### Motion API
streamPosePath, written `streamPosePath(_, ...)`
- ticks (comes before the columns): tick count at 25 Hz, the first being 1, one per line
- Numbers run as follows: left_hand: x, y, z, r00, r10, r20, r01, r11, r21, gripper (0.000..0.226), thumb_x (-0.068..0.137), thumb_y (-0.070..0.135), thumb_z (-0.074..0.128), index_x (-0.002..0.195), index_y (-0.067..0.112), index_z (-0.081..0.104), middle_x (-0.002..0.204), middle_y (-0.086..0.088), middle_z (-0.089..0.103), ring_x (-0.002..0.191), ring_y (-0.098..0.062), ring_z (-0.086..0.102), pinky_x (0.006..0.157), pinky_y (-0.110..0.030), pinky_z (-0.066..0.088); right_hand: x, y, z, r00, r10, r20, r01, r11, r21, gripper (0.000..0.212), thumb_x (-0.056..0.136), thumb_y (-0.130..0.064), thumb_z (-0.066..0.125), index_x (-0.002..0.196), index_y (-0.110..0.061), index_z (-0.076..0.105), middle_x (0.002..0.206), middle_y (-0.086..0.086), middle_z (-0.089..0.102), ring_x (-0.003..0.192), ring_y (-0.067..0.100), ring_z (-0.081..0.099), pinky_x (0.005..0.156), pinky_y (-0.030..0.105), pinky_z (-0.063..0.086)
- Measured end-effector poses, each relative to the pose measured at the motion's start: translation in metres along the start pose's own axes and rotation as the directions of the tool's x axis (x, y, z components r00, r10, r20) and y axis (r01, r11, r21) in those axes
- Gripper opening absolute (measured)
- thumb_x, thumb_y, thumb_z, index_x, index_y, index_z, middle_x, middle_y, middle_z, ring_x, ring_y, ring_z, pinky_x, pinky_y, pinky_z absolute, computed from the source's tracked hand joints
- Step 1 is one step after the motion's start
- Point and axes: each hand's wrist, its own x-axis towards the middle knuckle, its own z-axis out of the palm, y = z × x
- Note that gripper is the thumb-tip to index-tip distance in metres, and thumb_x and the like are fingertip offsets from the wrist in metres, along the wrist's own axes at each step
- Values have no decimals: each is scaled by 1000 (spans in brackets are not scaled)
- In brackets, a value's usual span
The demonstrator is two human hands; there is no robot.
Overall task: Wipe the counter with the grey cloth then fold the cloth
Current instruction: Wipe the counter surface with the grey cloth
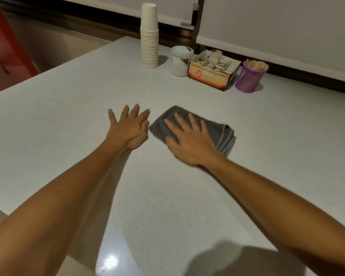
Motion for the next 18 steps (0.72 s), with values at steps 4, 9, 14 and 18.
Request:
streamPosePath(4, -1, 4, -3, 1000, -2, 17, 2, 1000, -8, 64, 93, 53, 1, 154, 35, 7, 166, -2, 1, 151, -31, -4, 115, -65, -7, 109, 8, -13, 985, 170, 36, -171, 985, 7, 73, 96, -64, 12, 164, -36, 8, 172, 2, -1, 155, 41, -6, 119, 65, -8)
streamPosePath(9, -3, 7, -7, 1000, 3, 6, -2, 1000, -29, 59, 98, 48, 8, 155, 31, 13, 165, -4, 5, 151, -31, -1, 116, -64, -7, 142, 8, -14, 977, 207, 47, -206, 978, -35, 68, 102, -59, 13, 164, -33, 5, 172, 5, -2, 154, 43, -8, 118, 67, -9)
streamPosePath(14, -13, 12, -14, 997, -32, -72, 23, 993, -113, 55, 98, 32, 26, 151, 16, 29, 161, -11, 23, 150, -34, 13, 118, -63, 3, 89, -5, -9, 997, 67, 45, -64, 997, -51, 67, 101, -59, 10, 164, -36, 6, 172, 1, -2, 155, 38, -5, 120, 62, -10)
streamPosePath(18, -27, 14, -18, 1000, -17, -25, 14, 990, -137, 51, 97, 33, 37, 144, 13, 39, 159, -13, 28, 148, -34, 17, 118, -58, 8, 10, -22, -3, 999, -34, 40, 35, 999, -40, 64, 102, -61, 10, 163, -40, 4, 172, -3, -3, 156, 33, -6, 121, 60, -9)
